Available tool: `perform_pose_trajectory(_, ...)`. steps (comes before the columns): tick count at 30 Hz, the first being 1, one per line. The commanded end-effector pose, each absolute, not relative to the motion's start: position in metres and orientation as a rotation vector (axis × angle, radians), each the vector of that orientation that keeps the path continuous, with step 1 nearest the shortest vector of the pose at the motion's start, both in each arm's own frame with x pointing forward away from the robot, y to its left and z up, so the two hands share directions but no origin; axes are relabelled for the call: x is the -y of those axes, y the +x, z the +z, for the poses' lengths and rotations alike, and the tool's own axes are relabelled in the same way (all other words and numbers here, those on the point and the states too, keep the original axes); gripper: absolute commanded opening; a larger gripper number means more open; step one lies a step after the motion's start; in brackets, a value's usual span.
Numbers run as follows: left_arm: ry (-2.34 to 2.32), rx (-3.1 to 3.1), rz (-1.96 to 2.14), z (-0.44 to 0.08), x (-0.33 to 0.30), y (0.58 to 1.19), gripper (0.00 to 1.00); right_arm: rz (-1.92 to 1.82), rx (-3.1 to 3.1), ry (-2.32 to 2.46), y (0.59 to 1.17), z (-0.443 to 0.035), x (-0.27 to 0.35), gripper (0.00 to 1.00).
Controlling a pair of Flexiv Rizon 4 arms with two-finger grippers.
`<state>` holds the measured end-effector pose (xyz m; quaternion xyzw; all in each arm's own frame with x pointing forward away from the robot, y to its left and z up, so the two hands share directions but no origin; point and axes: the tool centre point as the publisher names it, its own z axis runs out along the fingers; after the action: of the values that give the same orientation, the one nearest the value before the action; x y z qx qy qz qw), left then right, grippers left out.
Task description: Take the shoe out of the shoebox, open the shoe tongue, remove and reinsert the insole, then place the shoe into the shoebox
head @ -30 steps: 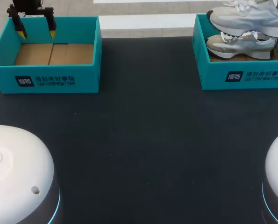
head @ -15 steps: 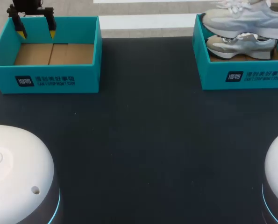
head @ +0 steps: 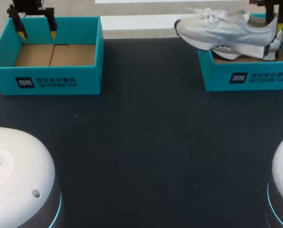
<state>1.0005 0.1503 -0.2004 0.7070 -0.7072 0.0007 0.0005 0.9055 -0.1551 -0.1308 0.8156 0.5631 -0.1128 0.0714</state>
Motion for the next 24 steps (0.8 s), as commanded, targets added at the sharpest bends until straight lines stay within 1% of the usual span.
perform_pose_trajectory(1, 2.221, 2.221, 0.001, -0.2003, -0.15, 1.0003, 1.0, -0.258, -1.73, 2.432, 0.8734, -0.1297, 0.1406, 0.0)
perform_pose_trajectory(23, 2.221, 2.221, 0.001, -0.2003, -0.15, 1.0003, 1.0, -0.258, -1.73, 2.432, 0.8734, -0.1297, 0.1406, 0.0)
perform_pose_trajectory(24, 2.221, 2.221, 0.001, -0.2003, -0.15, 1.0003, 1.0, -0.274, -1.723, 2.431, 0.87, -0.1286, 0.1339, 0.0)
